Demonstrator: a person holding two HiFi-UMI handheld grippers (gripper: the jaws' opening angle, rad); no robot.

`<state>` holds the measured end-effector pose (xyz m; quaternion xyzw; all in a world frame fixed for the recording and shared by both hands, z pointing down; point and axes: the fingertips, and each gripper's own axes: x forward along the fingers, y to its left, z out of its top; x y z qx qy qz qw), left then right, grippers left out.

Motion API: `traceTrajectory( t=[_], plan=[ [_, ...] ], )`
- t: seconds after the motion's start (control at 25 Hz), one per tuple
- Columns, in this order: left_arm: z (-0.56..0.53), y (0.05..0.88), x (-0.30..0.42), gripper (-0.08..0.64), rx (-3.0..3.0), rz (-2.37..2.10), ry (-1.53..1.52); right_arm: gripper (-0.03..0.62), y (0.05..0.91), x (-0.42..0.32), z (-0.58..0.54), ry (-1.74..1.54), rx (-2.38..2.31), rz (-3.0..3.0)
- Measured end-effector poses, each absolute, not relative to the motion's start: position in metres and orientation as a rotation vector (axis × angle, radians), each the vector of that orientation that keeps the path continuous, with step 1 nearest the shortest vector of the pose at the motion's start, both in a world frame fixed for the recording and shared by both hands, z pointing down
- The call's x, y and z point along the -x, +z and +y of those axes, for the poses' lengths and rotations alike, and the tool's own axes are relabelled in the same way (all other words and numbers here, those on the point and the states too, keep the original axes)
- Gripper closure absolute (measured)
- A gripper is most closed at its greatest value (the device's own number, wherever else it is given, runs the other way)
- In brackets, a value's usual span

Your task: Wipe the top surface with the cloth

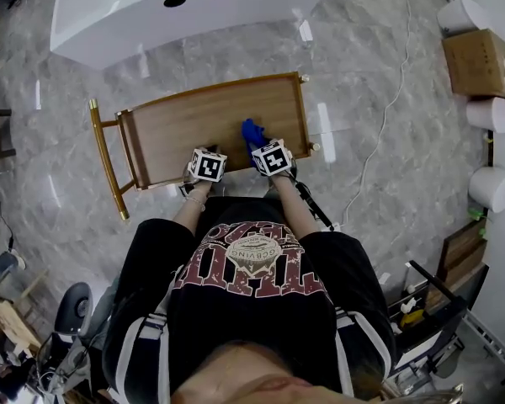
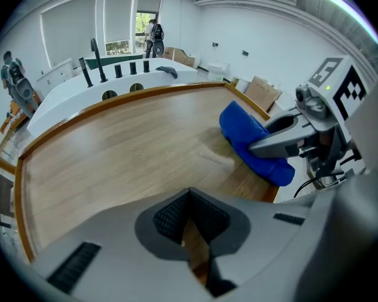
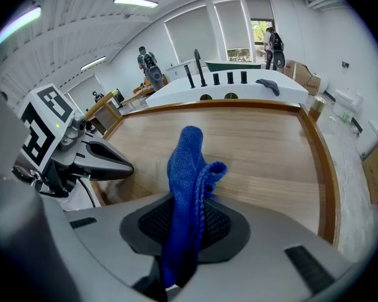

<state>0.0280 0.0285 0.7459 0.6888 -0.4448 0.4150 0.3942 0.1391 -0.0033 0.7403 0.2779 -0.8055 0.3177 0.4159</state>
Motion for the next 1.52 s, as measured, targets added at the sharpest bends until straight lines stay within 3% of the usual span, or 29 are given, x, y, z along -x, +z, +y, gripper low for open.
traceTrajectory(
  t=[1.52],
  plan=[
    [0.029,0.75,-0.028,0.511,-1.754,-1.125,1.03,0.503,0.743,-0.23,-0.026,0.794,-0.9,-1.893]
  ],
)
